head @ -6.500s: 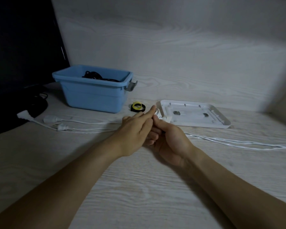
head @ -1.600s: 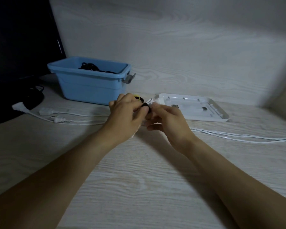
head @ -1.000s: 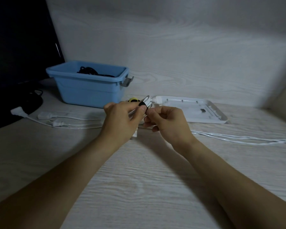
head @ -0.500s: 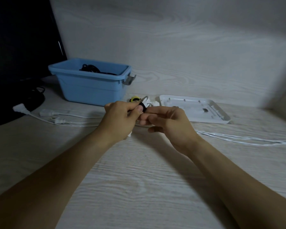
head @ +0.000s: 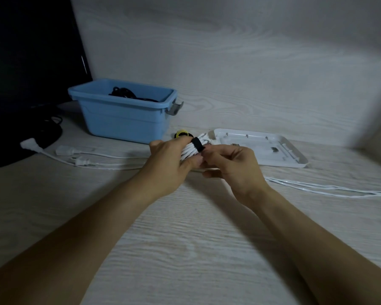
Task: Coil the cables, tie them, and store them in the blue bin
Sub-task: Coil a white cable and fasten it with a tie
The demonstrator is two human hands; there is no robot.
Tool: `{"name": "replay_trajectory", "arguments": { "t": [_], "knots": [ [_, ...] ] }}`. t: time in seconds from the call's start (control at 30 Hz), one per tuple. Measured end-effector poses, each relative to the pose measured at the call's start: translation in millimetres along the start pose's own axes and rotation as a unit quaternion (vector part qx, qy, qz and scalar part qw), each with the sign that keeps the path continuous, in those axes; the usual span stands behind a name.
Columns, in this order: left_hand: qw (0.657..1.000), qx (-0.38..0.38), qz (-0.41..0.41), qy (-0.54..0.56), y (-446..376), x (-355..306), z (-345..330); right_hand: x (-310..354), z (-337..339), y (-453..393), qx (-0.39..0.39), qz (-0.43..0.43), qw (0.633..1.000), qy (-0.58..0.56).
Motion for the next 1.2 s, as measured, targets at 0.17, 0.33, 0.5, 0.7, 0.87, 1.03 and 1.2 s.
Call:
{"name": "replay_trajectory", "arguments": {
  "t": [0.17,0.33,0.5,0.7,0.87,1.03,1.2],
  "knots": [
    [1.000,0.006,0.002,0.000,1.3,-0.1,1.3,-0.9,2.2,-0.6,0.015,0.026,0.998,0.047],
    [1.000,0.014,0.020,0.009,-0.6,5.2,-0.2,-4.0,2.8,-1.0,0.024,0.055,0.997,0.047],
    [0.999,0.038,0.001,0.011,-0.8,6.4,-1.0,-4.6,4.1,-0.7,0.021,0.066,0.996,0.051],
    [0.996,0.054,-0.016,0.074,0.3,1.6,1.7,-1.1,-0.7,5.3,0.012,0.066,0.998,0.009],
    [0.984,0.055,-0.023,0.165,2.5,-3.5,4.3,-3.7,-1.8,6.3,-0.009,0.086,0.996,0.038],
    [0.967,0.019,0.028,0.254,0.5,-0.8,4.3,-2.5,-0.4,4.2,0.022,0.157,0.973,0.169],
    [0.970,-0.077,0.037,0.229,-4.9,2.4,2.4,-3.1,-1.0,3.1,0.033,0.209,0.957,0.199]
  ]
}}
Point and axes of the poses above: each hand's wrist, its own y-axis away from the middle knuckle, its own z-axis out of the back of the hand, x = y × z, the point moved 1 cm from there along -y, towards the middle knuckle, and after that the axes turned 5 degrees about x, right-handed, at the moved point
